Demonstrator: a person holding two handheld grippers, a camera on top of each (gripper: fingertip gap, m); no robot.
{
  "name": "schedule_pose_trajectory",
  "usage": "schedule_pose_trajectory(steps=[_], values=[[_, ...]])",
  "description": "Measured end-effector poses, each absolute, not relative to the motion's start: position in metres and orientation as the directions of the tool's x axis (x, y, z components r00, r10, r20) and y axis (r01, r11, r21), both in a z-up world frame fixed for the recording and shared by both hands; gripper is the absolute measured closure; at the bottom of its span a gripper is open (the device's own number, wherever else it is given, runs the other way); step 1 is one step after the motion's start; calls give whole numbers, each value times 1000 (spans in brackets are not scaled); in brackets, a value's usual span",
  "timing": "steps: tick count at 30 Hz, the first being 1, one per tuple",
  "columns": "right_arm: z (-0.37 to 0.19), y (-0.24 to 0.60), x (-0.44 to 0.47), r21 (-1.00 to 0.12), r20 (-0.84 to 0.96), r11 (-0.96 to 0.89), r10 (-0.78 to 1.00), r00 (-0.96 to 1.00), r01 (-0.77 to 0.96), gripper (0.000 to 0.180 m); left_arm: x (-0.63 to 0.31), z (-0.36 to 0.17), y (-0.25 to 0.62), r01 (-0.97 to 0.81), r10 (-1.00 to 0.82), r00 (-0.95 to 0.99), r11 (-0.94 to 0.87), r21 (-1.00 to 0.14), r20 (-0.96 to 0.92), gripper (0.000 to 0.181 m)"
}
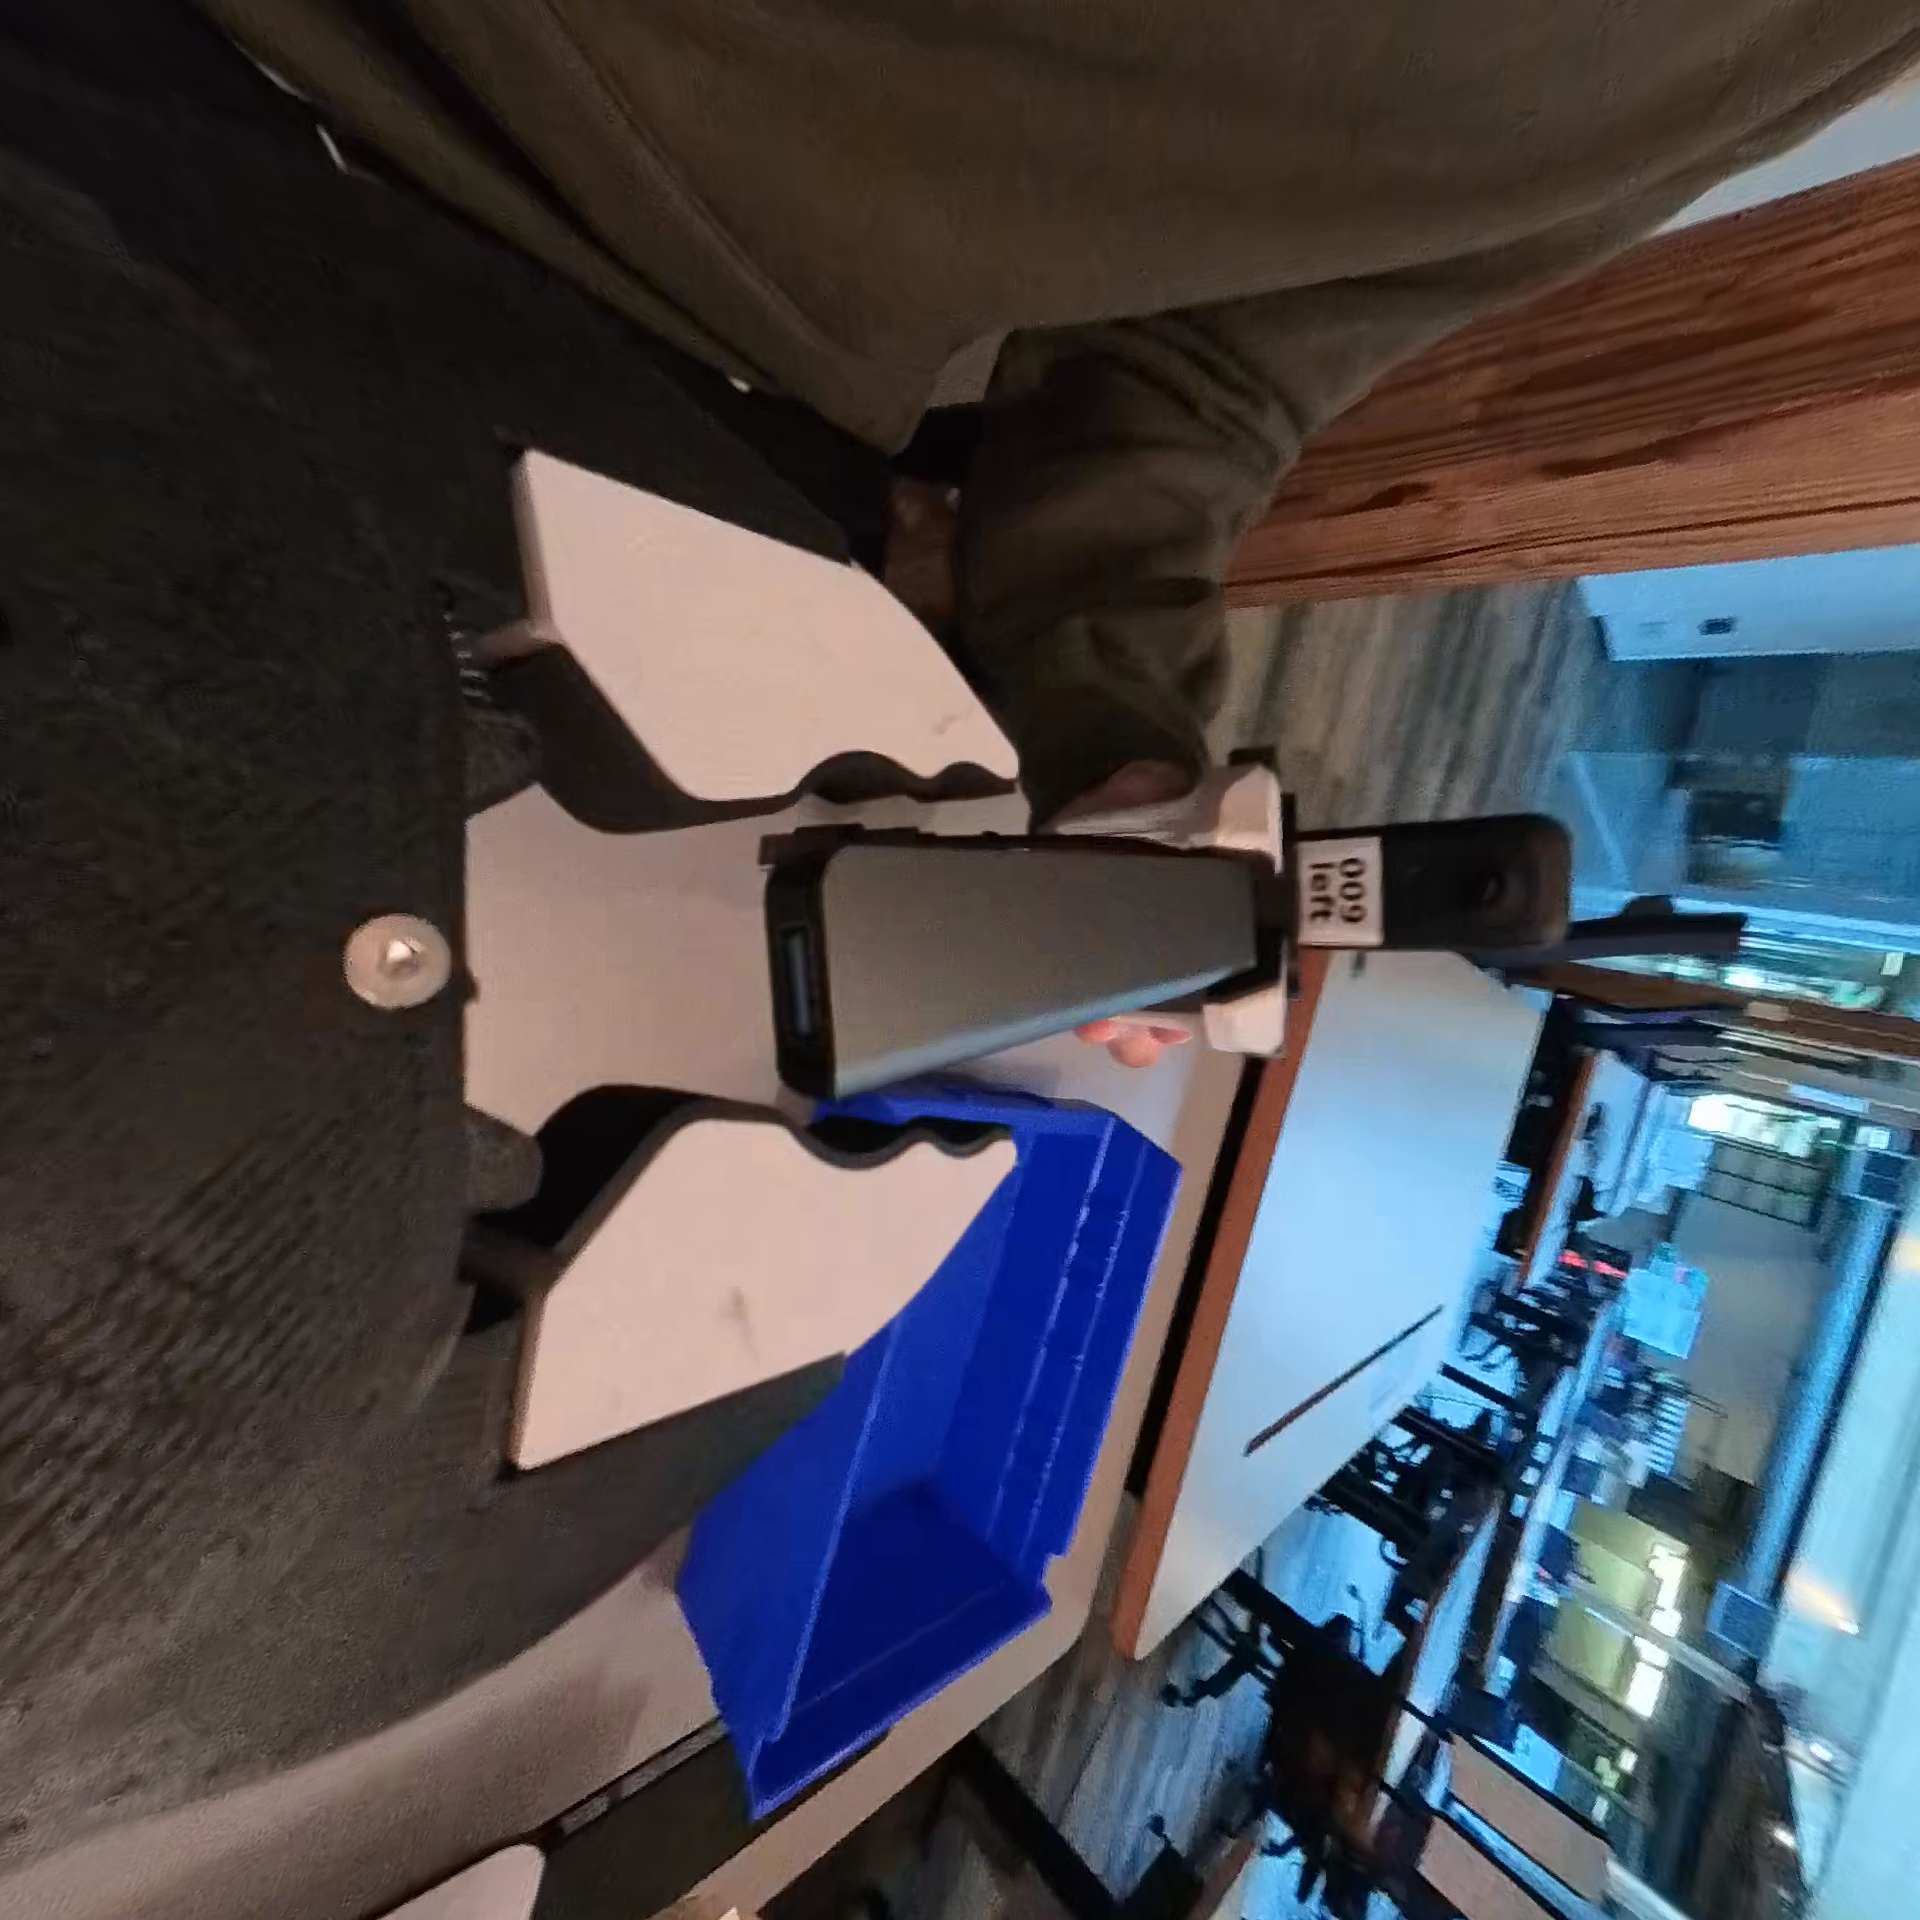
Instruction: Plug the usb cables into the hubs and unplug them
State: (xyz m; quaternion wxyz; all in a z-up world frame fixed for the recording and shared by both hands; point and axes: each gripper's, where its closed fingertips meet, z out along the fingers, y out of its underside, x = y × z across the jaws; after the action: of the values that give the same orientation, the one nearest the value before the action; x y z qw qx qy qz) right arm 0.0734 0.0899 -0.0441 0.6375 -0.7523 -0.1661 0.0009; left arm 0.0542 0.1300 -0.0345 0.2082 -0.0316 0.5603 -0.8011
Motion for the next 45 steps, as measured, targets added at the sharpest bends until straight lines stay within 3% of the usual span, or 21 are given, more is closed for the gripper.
schedule_pose_trajectory(steps=[7,12,16,20,25,29,34,37,45], values=[[-46,88,76,-967,231,-68,188,955,247,142,57,-43,131,259,-341,-927,-284,-923,-156,151],[-49,85,75,-970,206,-84,200,958,227,144,57,-47,129,253,-331,-930,-269,-929,-157,151],[-47,84,90,-960,244,-114,95,965,254,144,73,-45,138,243,-435,-895,-293,-925,-98,144],[-21,47,145,-935,335,-179,-176,925,305,144,91,-45,154,278,-582,-808,-236,-931,-94,127],[30,-59,251,-935,349,-283,-619,704,214,144,99,-57,155,291,-626,-763,-108,-951,-162,129],[32,-136,301,-877,443,-477,-748,494,64,144,103,-62,155,271,-626,-766,-110,-956,-145,132],[-34,-177,342,-635,613,-751,-632,474,-181,144,106,-67,156,256,-625,-770,-115,-960,-130,135],[-67,-171,352,-443,687,-878,-462,561,-181,144,108,-69,156,243,-624,-771,-108,-964,-124,136],[-104,-132,375,-384,547,-913,-343,764,-135,144,113,-79,155,215,-624,-774,-98,-972,-108,137]])
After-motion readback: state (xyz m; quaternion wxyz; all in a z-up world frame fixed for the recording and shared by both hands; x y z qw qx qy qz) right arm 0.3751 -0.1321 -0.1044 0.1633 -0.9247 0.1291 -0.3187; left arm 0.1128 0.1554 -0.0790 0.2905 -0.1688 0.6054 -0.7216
